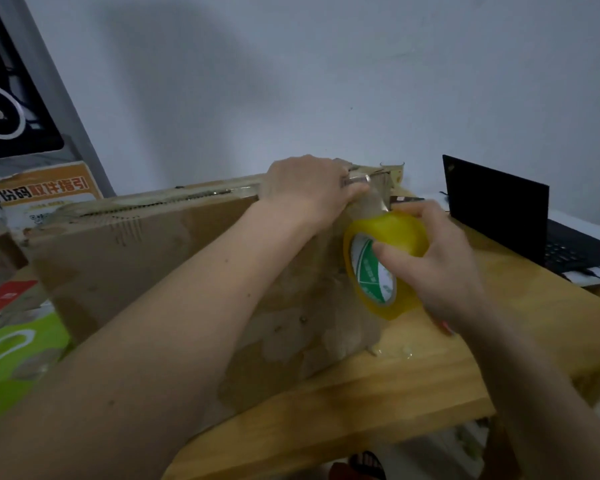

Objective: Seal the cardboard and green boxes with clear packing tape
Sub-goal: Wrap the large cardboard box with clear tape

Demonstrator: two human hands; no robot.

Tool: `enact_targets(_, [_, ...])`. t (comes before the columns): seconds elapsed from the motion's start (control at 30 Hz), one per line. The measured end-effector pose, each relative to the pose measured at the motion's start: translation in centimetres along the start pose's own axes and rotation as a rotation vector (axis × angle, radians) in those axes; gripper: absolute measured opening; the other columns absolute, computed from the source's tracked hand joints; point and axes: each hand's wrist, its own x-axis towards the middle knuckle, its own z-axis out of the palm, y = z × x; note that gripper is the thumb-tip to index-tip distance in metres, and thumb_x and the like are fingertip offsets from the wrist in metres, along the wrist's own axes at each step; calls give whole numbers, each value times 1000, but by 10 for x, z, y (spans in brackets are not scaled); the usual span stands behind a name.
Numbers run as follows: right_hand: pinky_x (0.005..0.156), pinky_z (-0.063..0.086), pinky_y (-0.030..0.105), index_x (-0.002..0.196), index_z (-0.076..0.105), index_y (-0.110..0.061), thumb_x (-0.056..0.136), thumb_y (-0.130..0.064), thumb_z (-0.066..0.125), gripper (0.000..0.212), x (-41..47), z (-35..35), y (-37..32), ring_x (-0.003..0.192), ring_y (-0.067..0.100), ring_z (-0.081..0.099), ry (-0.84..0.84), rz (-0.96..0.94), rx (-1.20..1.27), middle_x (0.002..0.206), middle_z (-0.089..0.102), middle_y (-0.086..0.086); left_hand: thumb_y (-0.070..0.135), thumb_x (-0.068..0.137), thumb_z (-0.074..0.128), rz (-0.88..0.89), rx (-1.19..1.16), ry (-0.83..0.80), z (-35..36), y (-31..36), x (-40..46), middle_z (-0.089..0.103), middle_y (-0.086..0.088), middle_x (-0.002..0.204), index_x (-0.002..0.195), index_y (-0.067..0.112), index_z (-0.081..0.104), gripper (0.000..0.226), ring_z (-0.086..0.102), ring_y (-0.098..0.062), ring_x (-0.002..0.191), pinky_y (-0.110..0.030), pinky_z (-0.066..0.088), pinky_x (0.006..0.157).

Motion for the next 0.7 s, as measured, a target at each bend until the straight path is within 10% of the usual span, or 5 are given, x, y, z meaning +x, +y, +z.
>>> enact_targets(0.13, [54,55,24,113,53,-22,81,-28,74,39,-17,10,23,75,9,67,-92,110,26,92,65,-4,60,101,27,25,-14,56,0,-2,2,65,0,118,124,34,62,49,58,-26,109,-32,28,71])
enact_targets(0.33, [67,53,17,123,50,-40,79,-37,74,50,-24,5,31,98,-3,60,-168,131,98,111,58,-19,58,102,24,-27,-59,80,5,-4,4,67,1,102,96,26,62,51,59,-25,95,-33,32,71])
enact_targets(0.5, [63,44,11,101,61,-44,78,-54,65,26,-35,2,48,78,-15,58,-59,242,194,87,61,-29,82,82,39,-136,-92,133,8,8,12,64,4,84,99,28,75,67,51,-20,77,-30,33,66])
enact_targets(0.6, [57,44,22,73,66,-23,91,-52,49,39,-29,5,49,58,5,58,-77,282,115,64,63,-7,85,77,42,-139,-79,148,9,9,16,60,5,80,99,26,74,70,51,-20,77,-31,33,65])
enact_targets(0.7, [59,46,28,87,68,-13,95,-51,46,44,-23,11,49,68,16,63,-105,339,33,79,67,6,84,77,44,-127,-69,167,10,7,17,61,5,79,96,25,74,69,53,-20,77,-32,33,64])
